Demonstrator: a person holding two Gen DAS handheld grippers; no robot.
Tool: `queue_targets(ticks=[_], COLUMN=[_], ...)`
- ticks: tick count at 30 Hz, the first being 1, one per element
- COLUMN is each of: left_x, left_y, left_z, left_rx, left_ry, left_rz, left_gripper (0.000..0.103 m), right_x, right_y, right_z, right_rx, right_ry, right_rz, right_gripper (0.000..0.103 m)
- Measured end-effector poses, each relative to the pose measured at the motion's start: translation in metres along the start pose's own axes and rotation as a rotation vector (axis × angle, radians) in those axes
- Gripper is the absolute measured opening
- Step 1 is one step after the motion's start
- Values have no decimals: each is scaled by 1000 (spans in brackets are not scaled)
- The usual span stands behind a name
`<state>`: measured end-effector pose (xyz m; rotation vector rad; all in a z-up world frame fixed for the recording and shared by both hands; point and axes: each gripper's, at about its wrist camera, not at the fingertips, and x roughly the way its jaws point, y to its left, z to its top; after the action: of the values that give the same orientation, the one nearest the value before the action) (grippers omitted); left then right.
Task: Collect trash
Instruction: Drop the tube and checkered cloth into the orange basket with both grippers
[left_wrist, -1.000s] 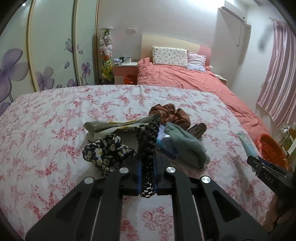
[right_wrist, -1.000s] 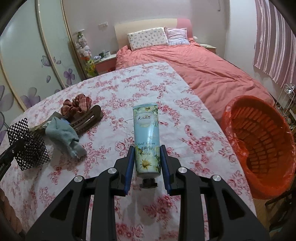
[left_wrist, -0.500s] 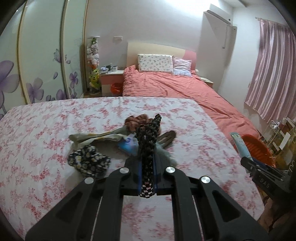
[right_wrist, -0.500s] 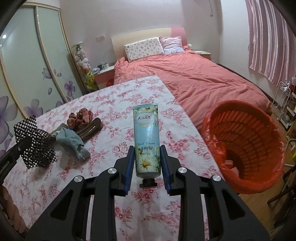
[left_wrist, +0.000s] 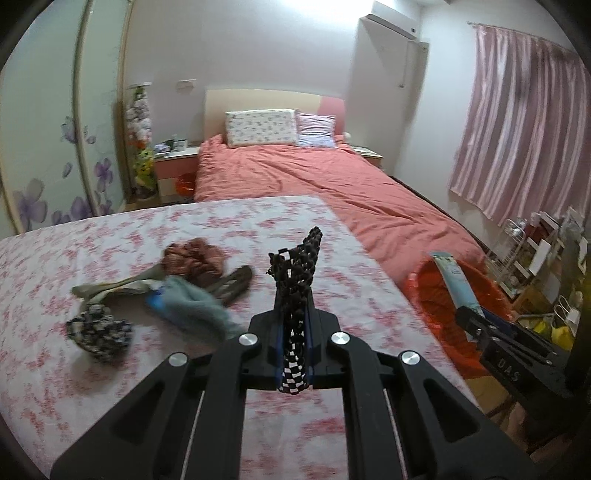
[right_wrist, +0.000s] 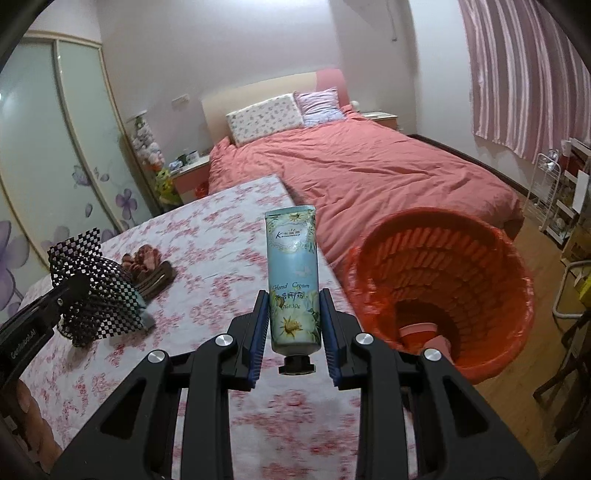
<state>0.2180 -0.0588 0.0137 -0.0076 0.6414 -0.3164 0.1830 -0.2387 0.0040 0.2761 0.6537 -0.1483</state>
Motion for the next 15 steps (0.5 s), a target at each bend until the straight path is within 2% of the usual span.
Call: queue_targets(ticks=[10,15], left_x=[22,39], left_y=[-85,-125], left_z=[5,6], left_rx=[98,154], left_ry=[8,20], left_rz=[-132,-190], left_gripper=[10,10], right_x=[-1,4], right_y=[-49,-74], right_z=[4,7], right_rx=[43,89], right_ry=[-29,-29], right_rz=[-96,-109], right_gripper=[28,28])
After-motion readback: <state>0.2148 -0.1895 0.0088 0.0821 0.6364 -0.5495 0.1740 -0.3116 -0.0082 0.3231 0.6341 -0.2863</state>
